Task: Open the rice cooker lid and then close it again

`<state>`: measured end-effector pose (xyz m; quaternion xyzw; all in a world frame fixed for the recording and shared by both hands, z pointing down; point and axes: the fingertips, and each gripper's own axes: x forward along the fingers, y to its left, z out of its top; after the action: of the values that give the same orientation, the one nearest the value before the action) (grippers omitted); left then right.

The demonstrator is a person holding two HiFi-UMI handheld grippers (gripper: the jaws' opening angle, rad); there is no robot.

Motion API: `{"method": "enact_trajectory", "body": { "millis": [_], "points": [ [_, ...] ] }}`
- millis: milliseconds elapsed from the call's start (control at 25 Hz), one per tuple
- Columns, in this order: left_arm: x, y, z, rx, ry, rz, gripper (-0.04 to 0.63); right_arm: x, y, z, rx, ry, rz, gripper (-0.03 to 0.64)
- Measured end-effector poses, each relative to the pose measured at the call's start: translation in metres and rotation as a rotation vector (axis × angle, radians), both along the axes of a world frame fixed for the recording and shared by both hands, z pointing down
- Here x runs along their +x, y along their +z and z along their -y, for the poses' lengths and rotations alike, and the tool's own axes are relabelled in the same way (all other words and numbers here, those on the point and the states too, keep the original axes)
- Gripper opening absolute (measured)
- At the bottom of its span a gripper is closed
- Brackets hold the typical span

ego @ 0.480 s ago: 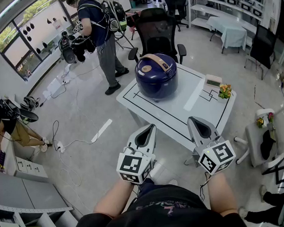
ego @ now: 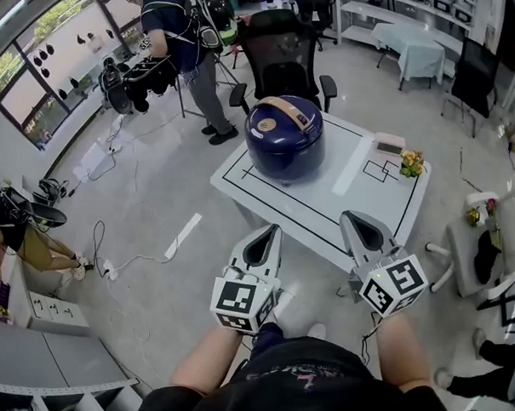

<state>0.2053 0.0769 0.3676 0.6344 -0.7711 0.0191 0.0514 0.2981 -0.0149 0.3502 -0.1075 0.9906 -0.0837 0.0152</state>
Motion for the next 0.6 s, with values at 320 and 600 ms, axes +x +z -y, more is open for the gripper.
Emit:
{"method": "enact_trajectory", "body": {
  "millis": [320,600],
  "points": [
    [-0.044,0.004,0.009,0.001,0.025,0.0,0.012,-0.04,0.002,0.008,0.0,0.034,-0.002,0.002],
    [-0.096,0.004,0.016,-0.009,0.052,0.013,0.181,-0.092,-0.005,0.005,-0.034,0.008,0.028,0.071]
  ]
}}
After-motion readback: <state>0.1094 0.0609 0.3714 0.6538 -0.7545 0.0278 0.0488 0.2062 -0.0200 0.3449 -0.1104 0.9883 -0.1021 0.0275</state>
